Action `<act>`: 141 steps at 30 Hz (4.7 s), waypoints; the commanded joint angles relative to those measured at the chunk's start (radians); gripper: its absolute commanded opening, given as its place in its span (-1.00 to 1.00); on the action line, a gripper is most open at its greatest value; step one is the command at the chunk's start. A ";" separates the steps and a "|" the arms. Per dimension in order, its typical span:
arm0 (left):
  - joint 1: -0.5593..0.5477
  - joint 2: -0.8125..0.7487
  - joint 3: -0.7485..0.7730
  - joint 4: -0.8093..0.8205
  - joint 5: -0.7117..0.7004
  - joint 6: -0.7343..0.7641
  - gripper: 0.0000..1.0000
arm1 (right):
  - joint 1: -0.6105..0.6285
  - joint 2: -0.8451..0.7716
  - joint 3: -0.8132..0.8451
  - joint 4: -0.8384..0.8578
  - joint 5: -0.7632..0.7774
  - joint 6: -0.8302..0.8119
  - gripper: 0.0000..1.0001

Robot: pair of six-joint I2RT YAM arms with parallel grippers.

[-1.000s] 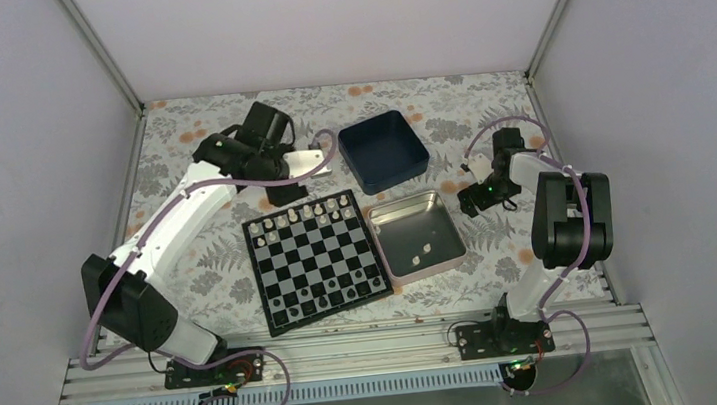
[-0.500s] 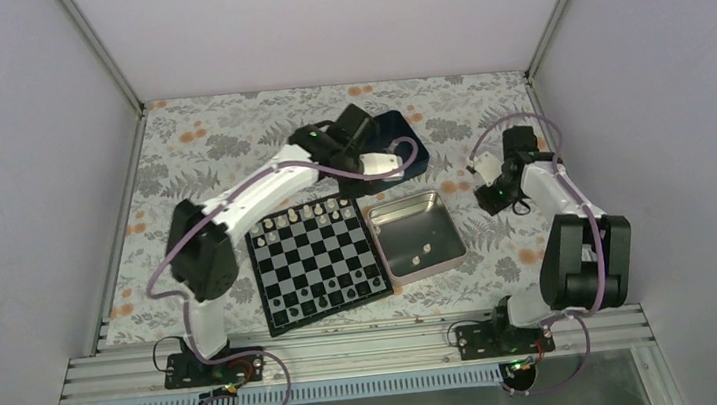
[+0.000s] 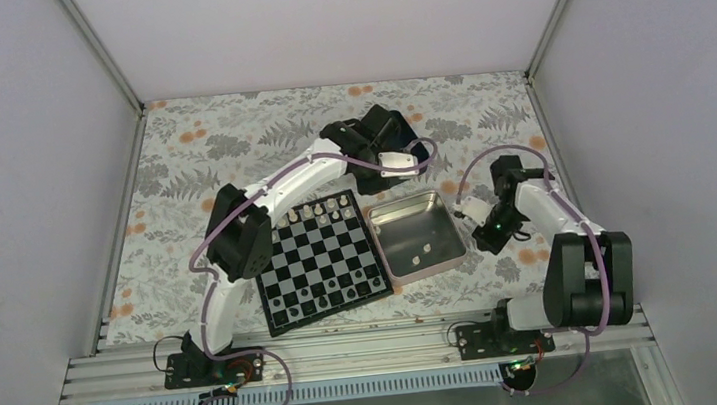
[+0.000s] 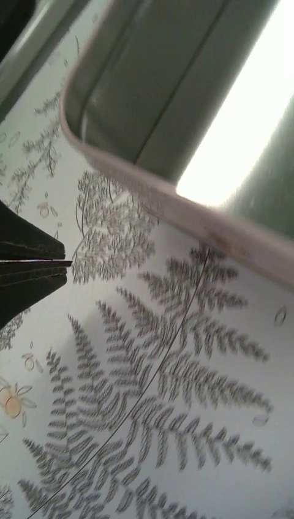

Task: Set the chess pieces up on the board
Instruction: Adjust the storage box at the center of the board, then pick up the chess piece from the storage box.

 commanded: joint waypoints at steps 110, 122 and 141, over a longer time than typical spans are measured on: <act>0.662 -0.688 -0.446 0.303 -0.028 -0.064 1.00 | 0.297 0.325 0.438 0.052 0.034 0.083 0.07; 0.790 -0.665 -0.447 0.293 0.084 -0.151 1.00 | 0.340 0.460 0.426 0.115 0.035 0.114 -0.21; 0.792 -0.683 -0.444 0.273 0.096 -0.155 1.00 | 0.356 0.458 0.400 0.117 0.061 0.139 -0.79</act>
